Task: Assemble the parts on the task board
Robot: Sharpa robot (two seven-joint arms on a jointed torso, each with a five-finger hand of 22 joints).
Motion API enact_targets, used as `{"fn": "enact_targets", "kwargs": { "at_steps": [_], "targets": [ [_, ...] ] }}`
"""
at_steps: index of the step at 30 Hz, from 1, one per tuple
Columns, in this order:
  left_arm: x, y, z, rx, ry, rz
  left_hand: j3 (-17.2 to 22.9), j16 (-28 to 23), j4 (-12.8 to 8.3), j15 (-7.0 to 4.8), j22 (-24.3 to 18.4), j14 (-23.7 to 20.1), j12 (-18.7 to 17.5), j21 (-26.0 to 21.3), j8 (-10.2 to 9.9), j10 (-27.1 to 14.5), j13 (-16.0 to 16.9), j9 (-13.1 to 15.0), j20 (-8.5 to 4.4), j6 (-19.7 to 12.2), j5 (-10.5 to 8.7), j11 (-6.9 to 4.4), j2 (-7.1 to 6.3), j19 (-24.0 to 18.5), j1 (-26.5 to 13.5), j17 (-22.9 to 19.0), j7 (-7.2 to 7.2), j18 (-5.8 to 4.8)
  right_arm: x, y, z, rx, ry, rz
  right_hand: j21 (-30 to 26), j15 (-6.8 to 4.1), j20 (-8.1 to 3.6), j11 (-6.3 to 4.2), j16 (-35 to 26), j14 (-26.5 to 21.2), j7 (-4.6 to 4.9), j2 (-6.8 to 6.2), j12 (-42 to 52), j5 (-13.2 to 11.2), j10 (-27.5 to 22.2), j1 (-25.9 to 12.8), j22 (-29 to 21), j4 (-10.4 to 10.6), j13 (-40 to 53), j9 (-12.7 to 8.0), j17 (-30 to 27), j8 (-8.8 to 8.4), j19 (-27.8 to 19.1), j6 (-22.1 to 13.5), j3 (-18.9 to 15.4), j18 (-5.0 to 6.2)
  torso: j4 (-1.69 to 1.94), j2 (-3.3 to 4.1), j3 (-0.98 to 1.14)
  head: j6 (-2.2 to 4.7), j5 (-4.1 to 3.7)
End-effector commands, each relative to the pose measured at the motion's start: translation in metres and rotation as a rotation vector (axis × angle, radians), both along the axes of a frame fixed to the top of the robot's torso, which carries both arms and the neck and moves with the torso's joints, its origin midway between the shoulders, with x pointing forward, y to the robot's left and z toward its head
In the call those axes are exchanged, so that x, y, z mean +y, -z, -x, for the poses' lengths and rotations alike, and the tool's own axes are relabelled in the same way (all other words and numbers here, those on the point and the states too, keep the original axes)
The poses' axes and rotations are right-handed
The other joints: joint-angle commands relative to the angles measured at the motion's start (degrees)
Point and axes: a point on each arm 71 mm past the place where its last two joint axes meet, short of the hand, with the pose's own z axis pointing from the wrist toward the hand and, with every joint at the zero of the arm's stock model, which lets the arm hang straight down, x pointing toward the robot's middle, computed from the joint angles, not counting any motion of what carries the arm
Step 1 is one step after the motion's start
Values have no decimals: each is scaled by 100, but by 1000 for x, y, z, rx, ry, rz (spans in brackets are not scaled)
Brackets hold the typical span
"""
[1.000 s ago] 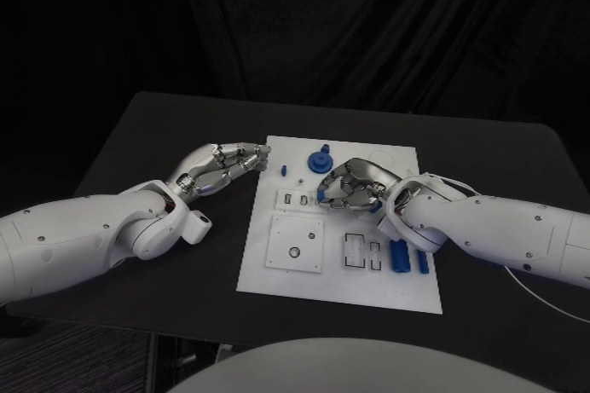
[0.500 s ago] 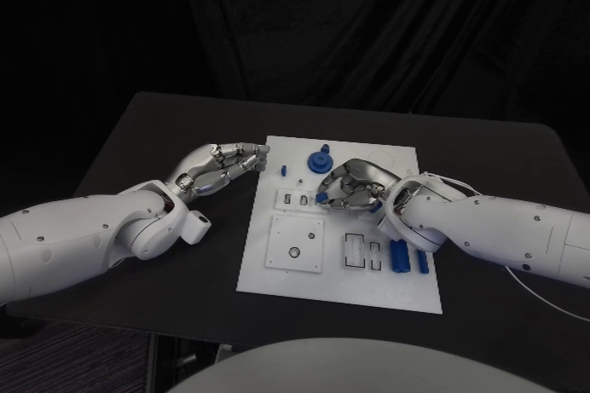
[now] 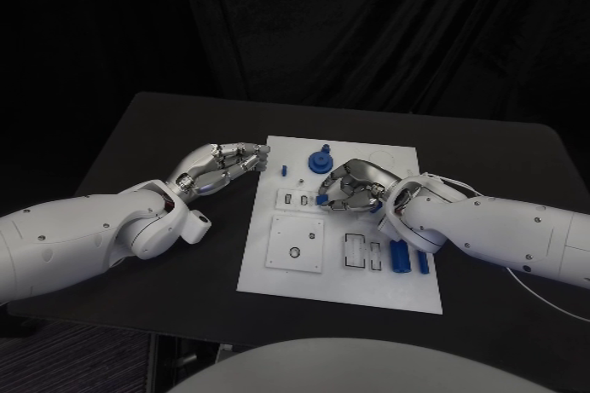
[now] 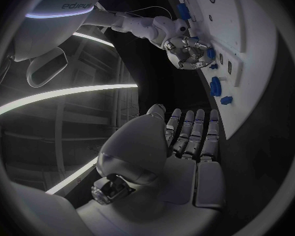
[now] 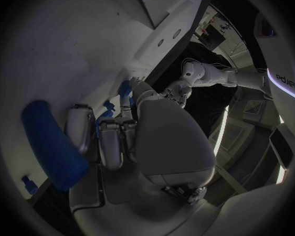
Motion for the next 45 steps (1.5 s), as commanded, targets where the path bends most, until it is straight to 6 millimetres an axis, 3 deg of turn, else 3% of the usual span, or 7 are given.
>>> {"fn": "enact_targets", "kwargs": {
  "at_steps": [1,15,22,29,32,36,45],
  "targets": [
    [-3,-3,2,-35,29,37,46,21,0,20,-7,-5,23,25,-35,-44,10,-5,26,-37,17,11,28,13,41,7,-9,24,-3,8,3,21,21,20,-16,-5,-26,20,17,610,-3,66,15,58,606,26,984,-27,1509,30,1510,45,-5,34,16,-143,1,-1,-1,-1,3],
    [-4,-2,2,-25,38,38,62,40,1,32,-10,-17,33,31,-33,-61,17,-3,34,-21,15,23,45,25,41,8,8,23,-2,4,4,-36,18,12,-19,37,13,68,17,610,27,111,15,276,606,150,985,-112,1509,89,1510,209,-9,68,80,-143,1,-3,-7,-1,9],
    [-4,-3,2,-30,40,41,98,107,-2,51,-6,8,72,68,-17,-64,40,6,48,32,57,41,56,94,52,18,15,21,1,-11,8,-147,-22,33,34,31,13,58,17,610,13,110,15,300,606,135,1002,-102,1509,110,1510,264,24,115,72,-154,0,1,-6,-1,45],
    [-7,-4,4,-35,43,47,266,984,12,114,112,880,612,537,108,546,365,57,55,499,194,121,-20,937,84,314,121,-38,7,-44,10,-170,-74,109,76,5,-2,27,17,610,-23,75,15,490,606,42,1015,-35,1509,111,1510,312,53,154,46,-163,-3,4,-10,-1,66],
    [-8,-4,4,-33,44,47,384,1730,21,-3,241,1509,1056,900,122,1146,666,59,24,645,273,49,-66,1489,85,675,205,42,8,-57,11,-154,-101,202,82,-11,-17,7,17,610,-42,58,15,629,606,24,1018,-21,1509,100,1510,313,60,192,56,-164,-6,-1,-13,-1,80],
    [-10,-4,4,-29,46,46,558,2646,29,-156,401,1608,1405,1231,89,1514,1181,43,-43,796,275,-97,-156,1982,-9,1355,275,124,10,-72,10,-182,-147,434,93,-18,-24,6,17,610,-39,26,15,729,606,-1,1021,-10,1509,76,1510,275,70,174,61,-168,3,0,-24,-1,110],
    [-15,-4,4,-26,54,48,822,3114,22,-207,529,1480,1521,1378,26,1554,1801,28,-106,900,298,-162,-271,2070,-110,1927,295,121,23,-82,8,-311,-205,745,226,-71,-77,-50,17,610,-94,-35,15,1118,606,-56,1063,-26,1509,34,1510,135,172,402,161,-200,10,4,-44,-1,172]
  ]
}}
